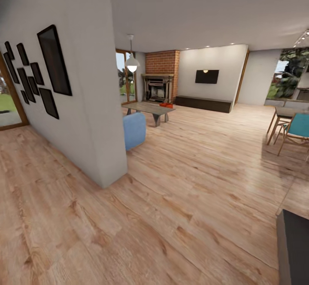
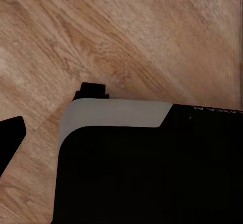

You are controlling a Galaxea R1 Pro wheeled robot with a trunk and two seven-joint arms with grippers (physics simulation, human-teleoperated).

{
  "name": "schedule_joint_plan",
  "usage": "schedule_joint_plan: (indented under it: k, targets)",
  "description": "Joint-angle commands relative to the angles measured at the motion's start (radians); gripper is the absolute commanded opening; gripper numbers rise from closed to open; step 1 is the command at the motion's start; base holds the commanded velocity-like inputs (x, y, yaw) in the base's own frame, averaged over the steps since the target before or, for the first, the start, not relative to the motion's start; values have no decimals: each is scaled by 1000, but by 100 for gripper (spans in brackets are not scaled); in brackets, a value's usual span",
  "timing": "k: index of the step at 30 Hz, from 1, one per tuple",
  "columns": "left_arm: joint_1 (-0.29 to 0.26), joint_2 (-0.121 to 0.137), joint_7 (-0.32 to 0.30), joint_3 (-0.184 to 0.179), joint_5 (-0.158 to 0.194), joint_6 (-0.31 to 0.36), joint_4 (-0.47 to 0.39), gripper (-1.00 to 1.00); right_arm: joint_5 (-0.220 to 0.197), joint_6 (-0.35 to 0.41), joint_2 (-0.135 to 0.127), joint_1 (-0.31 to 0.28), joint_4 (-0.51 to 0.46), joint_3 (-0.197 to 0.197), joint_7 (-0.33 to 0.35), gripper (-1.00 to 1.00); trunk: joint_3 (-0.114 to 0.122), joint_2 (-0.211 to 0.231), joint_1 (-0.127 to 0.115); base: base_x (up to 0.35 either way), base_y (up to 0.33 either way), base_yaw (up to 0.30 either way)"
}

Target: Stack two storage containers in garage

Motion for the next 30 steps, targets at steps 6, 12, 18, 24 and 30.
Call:
schedule_joint_plan:
  k: [6,12,18,24,30]
  targets:
    - [-1,0,-5,0,9,-3,1,100,-9,-5,1,-1,3,8,-1,100,-1,0,1,319,0,-250]
    - [-1,0,-5,0,9,-3,1,100,-9,-4,1,-1,3,8,-1,100,-1,0,1,319,0,-250]
    - [0,0,-5,0,9,-3,1,100,-9,-5,1,-1,3,9,-1,100,-1,0,1,319,0,-250]
    - [-1,0,-5,0,9,-3,1,100,-9,-5,1,-1,3,9,-1,100,-1,0,1,319,0,-247]
    - [-1,0,-5,0,9,-3,1,100,-9,-5,1,-1,3,9,-1,100,-1,0,1,319,0,-140]
